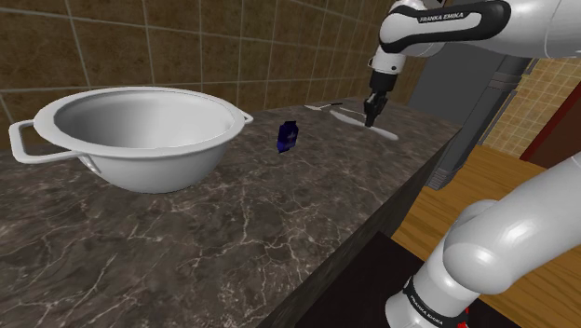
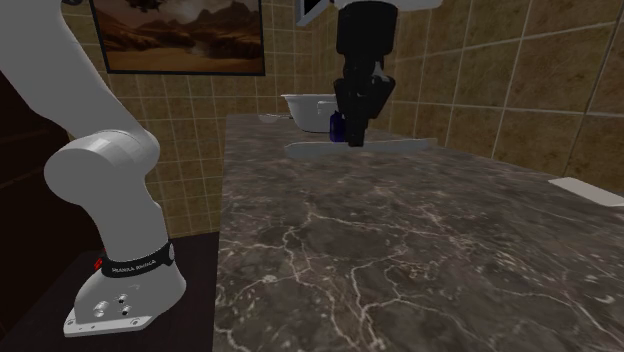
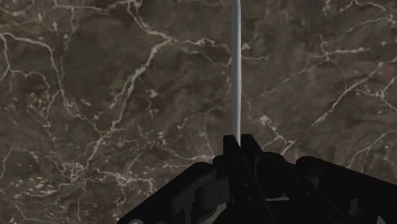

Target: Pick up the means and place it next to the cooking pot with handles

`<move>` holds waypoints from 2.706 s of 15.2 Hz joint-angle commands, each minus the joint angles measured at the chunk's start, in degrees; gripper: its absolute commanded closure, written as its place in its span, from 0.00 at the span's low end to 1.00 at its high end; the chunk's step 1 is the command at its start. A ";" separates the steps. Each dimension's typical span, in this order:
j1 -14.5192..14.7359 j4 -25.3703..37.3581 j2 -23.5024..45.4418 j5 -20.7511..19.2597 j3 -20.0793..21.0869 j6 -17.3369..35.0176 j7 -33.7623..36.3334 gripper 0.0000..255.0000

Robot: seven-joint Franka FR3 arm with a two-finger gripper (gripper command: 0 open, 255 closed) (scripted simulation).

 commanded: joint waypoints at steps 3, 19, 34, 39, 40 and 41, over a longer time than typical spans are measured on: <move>0.13 3.44 0.23 0.21 0.21 -3.24 -0.18 1.00; 0.65 18.57 3.12 1.30 0.51 -15.59 -1.28 1.00; 3.30 21.33 -1.17 2.26 6.88 -23.14 7.21 1.00; 5.09 17.09 -5.50 3.92 12.41 -23.65 14.80 1.00; 5.43 16.45 -6.17 4.37 13.52 -23.75 16.29 1.00; 5.77 15.87 -6.78 4.87 14.63 -23.84 17.77 1.00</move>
